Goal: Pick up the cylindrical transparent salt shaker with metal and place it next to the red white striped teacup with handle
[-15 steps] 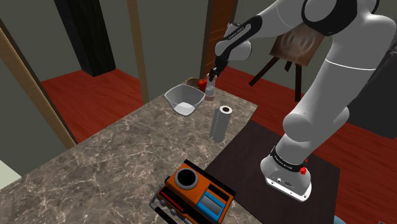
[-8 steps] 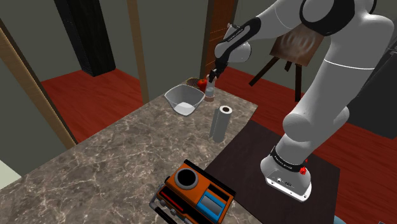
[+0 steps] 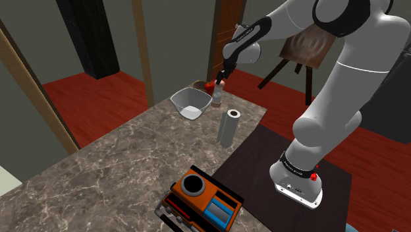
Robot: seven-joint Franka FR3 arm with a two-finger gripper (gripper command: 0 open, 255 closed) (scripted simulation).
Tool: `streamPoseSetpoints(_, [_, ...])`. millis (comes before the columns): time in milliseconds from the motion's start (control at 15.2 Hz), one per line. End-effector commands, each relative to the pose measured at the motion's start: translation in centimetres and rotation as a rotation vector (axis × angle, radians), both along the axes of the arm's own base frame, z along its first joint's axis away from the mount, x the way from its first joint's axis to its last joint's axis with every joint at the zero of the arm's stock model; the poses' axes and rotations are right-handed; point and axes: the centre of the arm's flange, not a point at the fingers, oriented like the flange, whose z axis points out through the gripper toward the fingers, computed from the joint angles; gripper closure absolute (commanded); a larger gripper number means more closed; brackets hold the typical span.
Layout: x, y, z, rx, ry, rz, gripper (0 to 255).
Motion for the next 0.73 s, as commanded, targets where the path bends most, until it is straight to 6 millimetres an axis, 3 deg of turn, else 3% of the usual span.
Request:
streamPoseSetpoints(0, [-0.5,0.1,1.9,0.0,0.0,0.0,0])
streamPoseSetpoints(132, [-1.2,0.2,4.1,0.0,0.0,0.0,0])
streamPoseSetpoints(660, [-1.2,0.2,4.1,0.0,0.0,0.0,0])
